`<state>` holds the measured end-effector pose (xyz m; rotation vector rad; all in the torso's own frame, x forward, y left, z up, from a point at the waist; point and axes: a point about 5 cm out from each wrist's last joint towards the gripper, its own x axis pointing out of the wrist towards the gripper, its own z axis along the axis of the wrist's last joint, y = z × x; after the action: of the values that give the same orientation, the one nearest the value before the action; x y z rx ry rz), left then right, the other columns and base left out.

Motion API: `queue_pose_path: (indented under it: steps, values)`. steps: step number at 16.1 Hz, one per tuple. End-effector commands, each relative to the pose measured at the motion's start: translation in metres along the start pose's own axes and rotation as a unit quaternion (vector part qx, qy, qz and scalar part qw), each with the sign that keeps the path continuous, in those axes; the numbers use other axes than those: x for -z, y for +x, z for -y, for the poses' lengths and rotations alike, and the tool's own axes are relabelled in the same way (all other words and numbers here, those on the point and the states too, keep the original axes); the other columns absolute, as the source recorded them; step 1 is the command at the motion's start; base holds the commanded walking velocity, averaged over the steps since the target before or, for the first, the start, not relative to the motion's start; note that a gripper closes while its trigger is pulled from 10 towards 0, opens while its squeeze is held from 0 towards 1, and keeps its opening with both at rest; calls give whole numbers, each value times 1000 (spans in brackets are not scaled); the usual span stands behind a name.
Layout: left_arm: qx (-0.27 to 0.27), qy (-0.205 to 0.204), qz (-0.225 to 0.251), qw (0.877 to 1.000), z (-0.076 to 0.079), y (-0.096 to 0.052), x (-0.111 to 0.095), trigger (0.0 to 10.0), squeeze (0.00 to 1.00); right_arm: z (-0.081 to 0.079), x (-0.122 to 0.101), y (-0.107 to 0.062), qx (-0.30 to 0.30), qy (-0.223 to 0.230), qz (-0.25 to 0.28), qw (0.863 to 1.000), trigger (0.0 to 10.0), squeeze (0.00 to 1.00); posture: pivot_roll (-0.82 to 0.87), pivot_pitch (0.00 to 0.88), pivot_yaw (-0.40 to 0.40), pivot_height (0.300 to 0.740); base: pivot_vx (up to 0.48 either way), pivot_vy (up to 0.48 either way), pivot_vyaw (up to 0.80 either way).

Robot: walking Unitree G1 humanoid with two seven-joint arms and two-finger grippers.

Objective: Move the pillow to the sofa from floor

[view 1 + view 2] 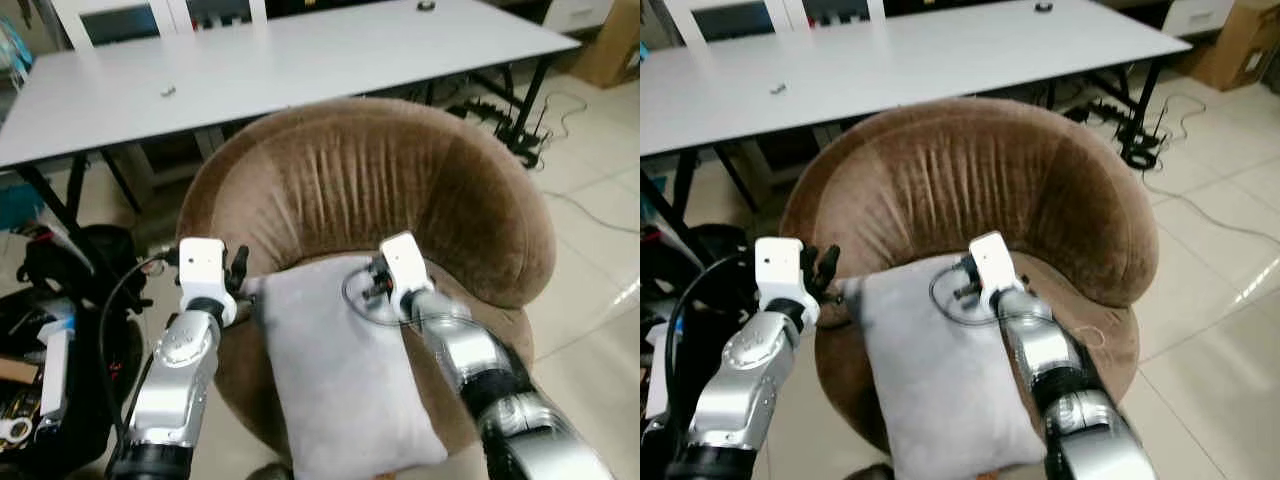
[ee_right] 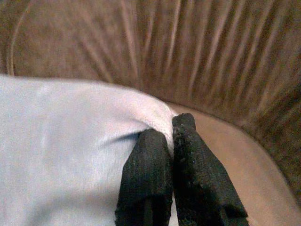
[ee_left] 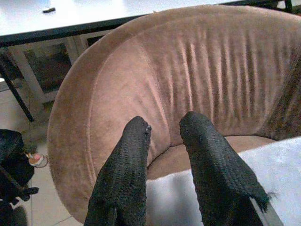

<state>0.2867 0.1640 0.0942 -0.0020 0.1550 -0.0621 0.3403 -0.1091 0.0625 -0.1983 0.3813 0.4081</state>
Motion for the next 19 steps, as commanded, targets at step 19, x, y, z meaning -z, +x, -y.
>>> queue_pose_path:
  steps: [19]
  values:
    - [-35,-20,14,999,18,-8,5,10000,0,36,-110,17,10,-477,-72,876,10000,0,26,0,-86,740,0,0,0]
